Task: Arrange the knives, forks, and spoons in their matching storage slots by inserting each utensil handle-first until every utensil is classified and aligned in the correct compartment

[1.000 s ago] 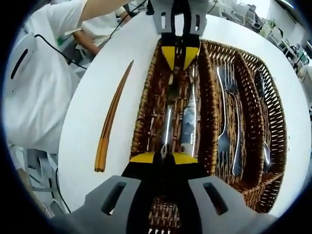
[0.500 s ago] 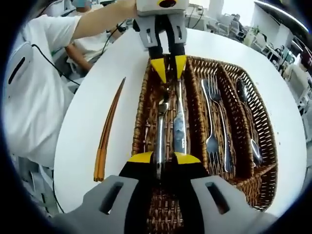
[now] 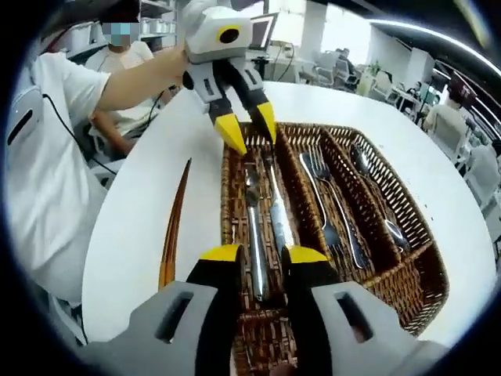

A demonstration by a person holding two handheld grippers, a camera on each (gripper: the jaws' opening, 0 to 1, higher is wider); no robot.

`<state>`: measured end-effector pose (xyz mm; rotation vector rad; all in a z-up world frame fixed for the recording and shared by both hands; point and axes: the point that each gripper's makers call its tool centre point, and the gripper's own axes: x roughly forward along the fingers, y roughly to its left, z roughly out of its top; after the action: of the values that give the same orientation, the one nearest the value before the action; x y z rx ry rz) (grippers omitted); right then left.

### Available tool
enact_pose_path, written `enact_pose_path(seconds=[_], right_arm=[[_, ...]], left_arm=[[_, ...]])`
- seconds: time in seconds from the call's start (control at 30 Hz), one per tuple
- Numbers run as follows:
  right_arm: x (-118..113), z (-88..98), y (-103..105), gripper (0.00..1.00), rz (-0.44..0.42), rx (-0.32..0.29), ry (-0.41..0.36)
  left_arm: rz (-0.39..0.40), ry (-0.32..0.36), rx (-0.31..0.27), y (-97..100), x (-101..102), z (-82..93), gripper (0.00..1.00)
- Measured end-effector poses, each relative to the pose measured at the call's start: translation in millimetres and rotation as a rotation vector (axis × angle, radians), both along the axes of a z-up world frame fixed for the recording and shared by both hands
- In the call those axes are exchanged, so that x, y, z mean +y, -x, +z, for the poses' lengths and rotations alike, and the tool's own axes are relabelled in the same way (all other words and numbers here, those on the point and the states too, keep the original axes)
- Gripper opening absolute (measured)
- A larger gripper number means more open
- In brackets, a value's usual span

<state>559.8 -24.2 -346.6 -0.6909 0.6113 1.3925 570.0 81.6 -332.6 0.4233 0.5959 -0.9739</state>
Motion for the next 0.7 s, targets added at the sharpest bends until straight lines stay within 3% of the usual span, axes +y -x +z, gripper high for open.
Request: enact_pose_path(seconds=[0.1,0.27,0.7], right_arm=[[-2,10.8,8,0.25,-0.07,-0.031,-0.115],[-9,16.2,17,0.27,-0.123,-0.078,-0.173],[-21,15.5,48,0.33,-0.186,-0.103,-0.284]], left_arm=[[0.065,0.099,-0.051,8.5,-9,14.8,0.27],[0.105,0.16,-0.1,23.4,-19,19.2,0.31],[0.159,0.273,-0.146,65.2,-30,19.2,0.37]])
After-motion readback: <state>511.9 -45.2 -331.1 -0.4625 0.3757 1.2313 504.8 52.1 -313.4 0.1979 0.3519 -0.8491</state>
